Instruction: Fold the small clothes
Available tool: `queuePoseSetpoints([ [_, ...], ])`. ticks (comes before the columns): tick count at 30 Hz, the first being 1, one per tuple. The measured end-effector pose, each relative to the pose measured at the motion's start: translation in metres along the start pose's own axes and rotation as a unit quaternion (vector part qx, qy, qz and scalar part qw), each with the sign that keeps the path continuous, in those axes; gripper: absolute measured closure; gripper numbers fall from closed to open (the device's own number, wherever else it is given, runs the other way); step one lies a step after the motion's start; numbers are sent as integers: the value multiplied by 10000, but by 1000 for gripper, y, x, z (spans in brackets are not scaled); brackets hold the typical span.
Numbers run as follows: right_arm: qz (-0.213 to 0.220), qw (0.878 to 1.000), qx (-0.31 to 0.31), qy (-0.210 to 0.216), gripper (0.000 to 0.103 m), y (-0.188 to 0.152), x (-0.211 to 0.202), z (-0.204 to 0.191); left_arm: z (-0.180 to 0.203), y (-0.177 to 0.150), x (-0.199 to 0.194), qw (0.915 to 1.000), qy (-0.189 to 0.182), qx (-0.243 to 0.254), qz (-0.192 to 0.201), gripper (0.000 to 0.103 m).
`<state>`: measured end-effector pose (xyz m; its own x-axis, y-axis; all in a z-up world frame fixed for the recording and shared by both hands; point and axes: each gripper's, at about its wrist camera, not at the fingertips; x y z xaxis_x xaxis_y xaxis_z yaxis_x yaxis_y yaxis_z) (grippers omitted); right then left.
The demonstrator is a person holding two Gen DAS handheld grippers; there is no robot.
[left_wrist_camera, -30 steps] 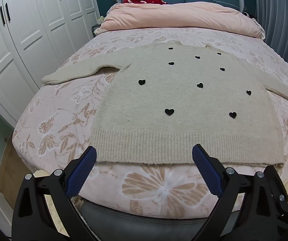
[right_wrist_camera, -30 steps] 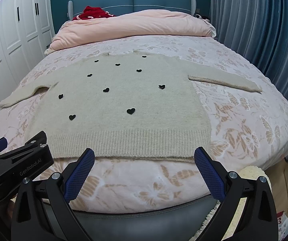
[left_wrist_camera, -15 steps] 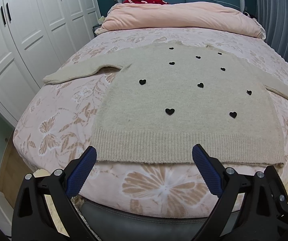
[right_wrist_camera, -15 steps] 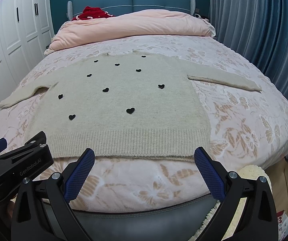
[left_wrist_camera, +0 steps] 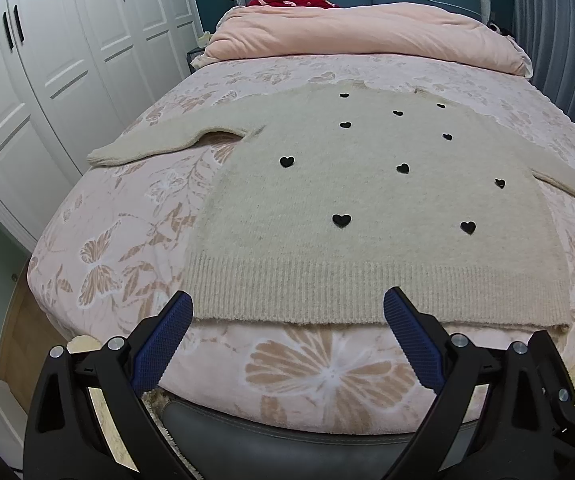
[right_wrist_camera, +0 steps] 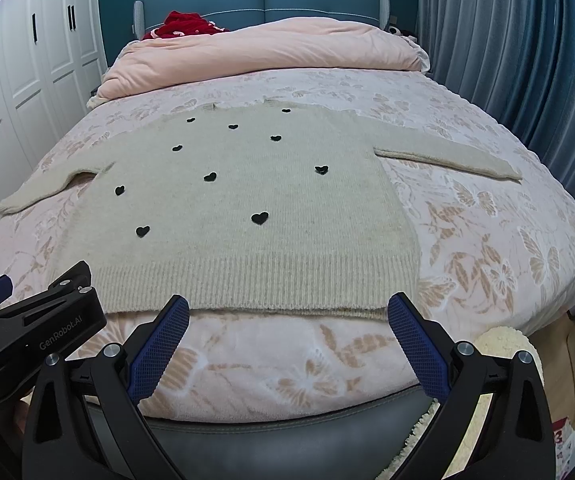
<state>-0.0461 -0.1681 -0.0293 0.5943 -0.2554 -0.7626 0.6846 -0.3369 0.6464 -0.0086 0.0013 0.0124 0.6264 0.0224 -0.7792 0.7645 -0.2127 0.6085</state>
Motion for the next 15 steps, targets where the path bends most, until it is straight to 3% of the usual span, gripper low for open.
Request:
queuePoseSetpoints([
  [15, -23, 10000, 37, -13, 5, -2, 0, 2, 0, -1, 1, 10000, -9, -5, -3, 9],
])
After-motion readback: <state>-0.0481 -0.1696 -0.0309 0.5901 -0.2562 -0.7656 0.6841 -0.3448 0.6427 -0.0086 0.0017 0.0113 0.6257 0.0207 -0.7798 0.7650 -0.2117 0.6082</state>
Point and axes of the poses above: each gripper's, at about its wrist camera, not at the fingertips, and x roughly the way its jaws point, z to its right, y to its top, and after that the axes turned 3 degrees about x, right-handed
